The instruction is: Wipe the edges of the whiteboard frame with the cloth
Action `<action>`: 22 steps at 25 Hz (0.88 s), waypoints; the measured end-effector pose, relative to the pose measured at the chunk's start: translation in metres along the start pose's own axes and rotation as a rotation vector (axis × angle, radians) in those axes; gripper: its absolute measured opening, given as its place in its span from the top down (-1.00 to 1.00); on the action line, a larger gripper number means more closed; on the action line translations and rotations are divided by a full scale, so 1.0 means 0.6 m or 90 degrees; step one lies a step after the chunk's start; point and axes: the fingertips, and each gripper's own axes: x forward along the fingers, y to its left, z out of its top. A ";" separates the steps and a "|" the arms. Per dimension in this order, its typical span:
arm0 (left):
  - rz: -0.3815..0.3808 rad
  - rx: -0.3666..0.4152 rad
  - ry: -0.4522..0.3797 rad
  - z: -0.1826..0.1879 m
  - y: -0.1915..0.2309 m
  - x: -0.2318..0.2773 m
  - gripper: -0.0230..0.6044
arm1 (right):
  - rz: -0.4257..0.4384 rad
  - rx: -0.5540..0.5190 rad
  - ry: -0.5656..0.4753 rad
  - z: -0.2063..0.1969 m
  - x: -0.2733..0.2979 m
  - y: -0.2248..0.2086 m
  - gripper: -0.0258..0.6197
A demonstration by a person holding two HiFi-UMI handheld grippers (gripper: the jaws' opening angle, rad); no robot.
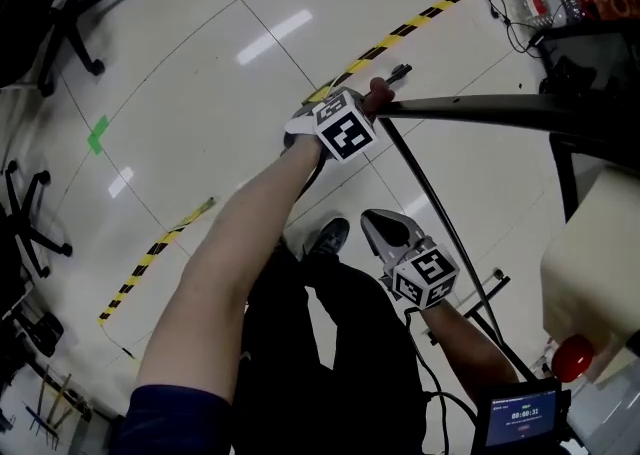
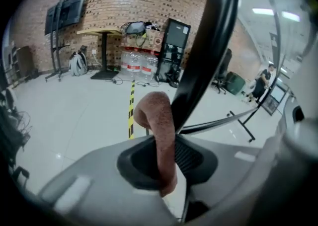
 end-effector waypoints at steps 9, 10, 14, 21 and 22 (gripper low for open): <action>0.005 0.026 -0.044 0.056 -0.016 -0.058 0.70 | 0.026 -0.003 0.012 0.001 -0.001 0.058 0.85; 0.005 0.025 -0.046 0.065 -0.018 -0.066 0.70 | 0.027 -0.006 0.015 0.002 -0.004 0.063 0.85; 0.005 0.039 -0.055 0.096 -0.028 -0.095 0.70 | 0.021 -0.007 0.009 0.017 -0.016 0.072 0.85; 0.004 0.065 -0.062 0.137 -0.045 -0.139 0.70 | 0.005 -0.020 -0.009 0.059 -0.032 0.083 0.85; 0.004 0.071 -0.063 0.144 -0.047 -0.147 0.70 | 0.004 -0.024 -0.011 0.067 -0.034 0.088 0.85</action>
